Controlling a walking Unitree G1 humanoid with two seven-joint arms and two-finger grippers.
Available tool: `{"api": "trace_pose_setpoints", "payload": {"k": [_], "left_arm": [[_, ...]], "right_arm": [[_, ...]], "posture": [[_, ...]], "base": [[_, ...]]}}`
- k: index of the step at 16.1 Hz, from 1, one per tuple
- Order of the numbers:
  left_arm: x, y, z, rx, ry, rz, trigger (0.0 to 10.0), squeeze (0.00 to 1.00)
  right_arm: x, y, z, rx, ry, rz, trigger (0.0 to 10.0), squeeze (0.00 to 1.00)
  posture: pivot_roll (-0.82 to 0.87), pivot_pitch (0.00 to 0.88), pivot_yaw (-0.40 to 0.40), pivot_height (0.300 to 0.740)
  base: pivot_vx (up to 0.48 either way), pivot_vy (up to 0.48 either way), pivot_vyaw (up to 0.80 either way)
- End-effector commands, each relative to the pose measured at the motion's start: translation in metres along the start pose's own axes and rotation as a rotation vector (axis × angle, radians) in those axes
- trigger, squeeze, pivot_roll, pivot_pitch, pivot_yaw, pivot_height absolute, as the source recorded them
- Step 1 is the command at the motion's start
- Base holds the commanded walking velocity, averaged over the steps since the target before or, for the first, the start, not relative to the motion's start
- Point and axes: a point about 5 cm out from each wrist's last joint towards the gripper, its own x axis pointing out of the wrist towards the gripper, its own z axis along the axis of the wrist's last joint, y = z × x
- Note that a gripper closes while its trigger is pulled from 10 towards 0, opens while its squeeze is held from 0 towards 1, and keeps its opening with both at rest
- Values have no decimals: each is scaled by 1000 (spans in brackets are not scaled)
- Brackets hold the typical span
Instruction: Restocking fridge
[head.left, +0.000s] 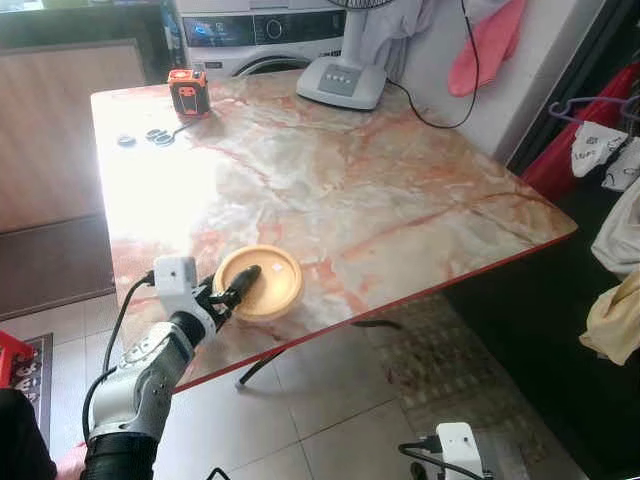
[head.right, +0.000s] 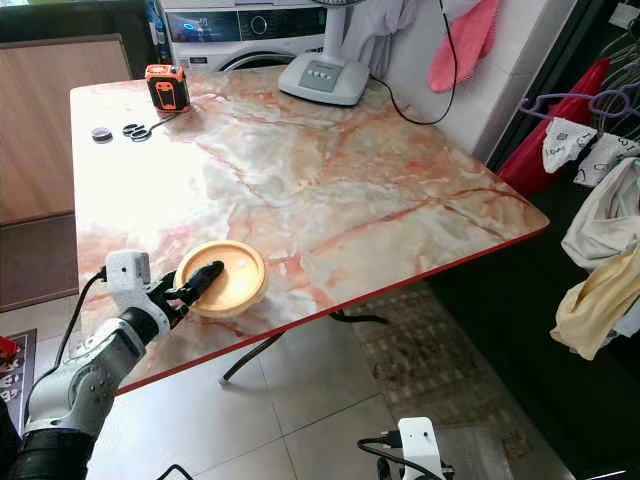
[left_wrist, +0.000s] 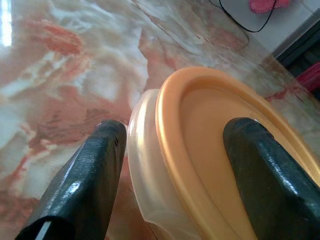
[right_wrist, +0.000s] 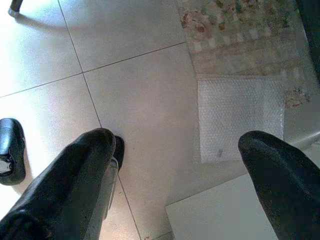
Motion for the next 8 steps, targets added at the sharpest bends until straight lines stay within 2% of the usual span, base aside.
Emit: {"api": "trace_pose_setpoints", "payload": {"k": [1, 4, 8], "left_arm": [[-3, 4, -16, -28, 67, 22, 10000, 0], [0, 6, -17, -39, 65, 30, 10000, 0], [4, 12, -17, -103, 55, 39, 10000, 0]], "right_arm": [[0, -2, -2, 3, 11, -3, 10000, 0], [0, -2, -2, 2, 10, -3, 10000, 0], [0, -3, -1, -2, 10, -2, 10000, 0]], "posture": [[47, 74, -111, 740], [47, 74, -111, 740], [45, 71, -117, 740]], "base": [[0, 0, 0], [0, 0, 0], [0, 0, 0]]}}
